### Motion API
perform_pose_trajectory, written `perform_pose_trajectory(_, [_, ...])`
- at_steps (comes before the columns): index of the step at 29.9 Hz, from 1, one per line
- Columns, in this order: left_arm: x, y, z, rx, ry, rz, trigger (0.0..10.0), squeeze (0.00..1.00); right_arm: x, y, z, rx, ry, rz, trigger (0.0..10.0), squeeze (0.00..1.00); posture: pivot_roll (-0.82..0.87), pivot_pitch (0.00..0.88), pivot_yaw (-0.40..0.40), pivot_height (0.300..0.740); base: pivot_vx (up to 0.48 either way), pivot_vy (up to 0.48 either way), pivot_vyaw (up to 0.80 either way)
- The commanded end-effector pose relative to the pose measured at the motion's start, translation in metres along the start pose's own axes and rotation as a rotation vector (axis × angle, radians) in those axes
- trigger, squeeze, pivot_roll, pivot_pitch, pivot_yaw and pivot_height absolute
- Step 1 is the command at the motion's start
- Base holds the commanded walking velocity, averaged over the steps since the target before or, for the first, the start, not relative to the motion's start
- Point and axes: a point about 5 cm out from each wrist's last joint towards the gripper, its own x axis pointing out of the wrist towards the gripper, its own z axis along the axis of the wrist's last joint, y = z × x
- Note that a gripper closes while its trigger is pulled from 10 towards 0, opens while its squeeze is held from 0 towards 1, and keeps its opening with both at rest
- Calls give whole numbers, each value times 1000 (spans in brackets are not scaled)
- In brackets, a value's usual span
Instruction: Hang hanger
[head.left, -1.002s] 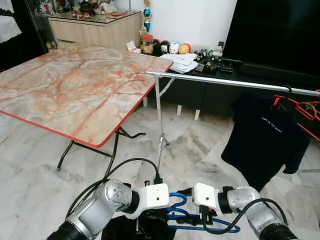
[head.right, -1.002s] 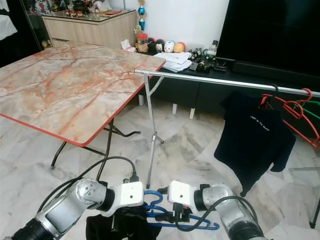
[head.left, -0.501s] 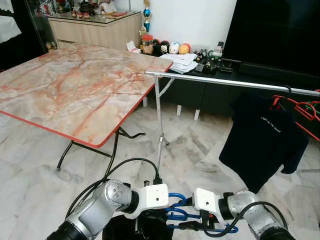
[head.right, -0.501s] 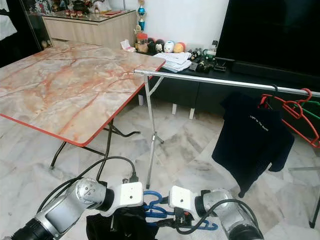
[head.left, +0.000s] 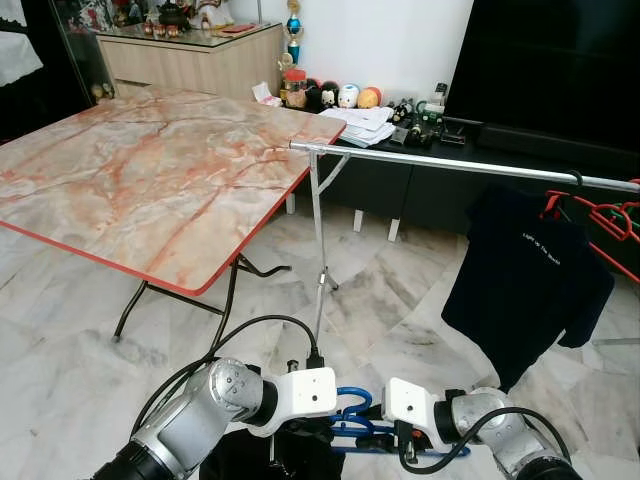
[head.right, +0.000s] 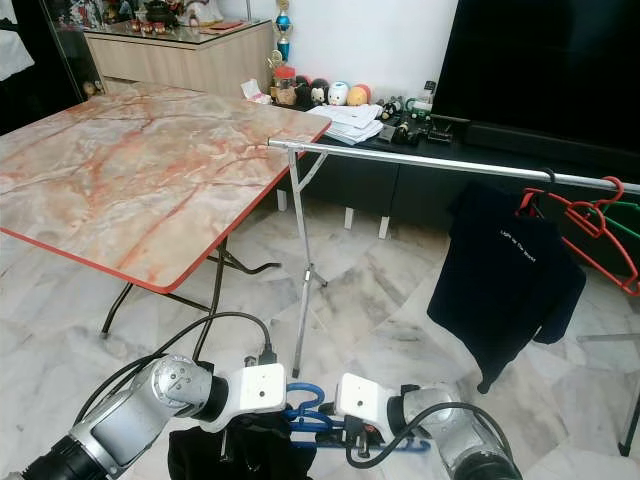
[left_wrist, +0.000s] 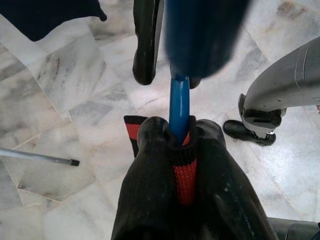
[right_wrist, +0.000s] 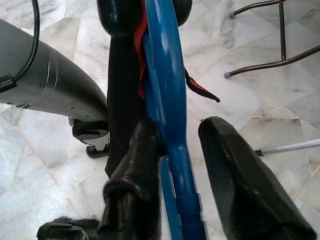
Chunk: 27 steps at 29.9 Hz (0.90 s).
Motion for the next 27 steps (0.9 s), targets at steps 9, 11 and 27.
perform_pose_trajectory(9, [0, 4, 8, 25, -24, 4, 0, 0, 2, -7, 8, 30, -59, -61, 0, 0, 133, 0, 18, 740, 0, 0, 0])
perform_pose_trajectory(11, [0, 5, 9, 25, -27, 7, 0, 0, 2, -7, 8, 38, -65, -66, 0, 0, 135, 0, 17, 740, 0, 0, 0])
perform_pose_trajectory(27, [-9, 14, 6, 84, -8, 38, 4431, 0, 4, -4, 5, 73, -92, -82, 0, 0, 145, 0, 14, 740, 0, 0, 0])
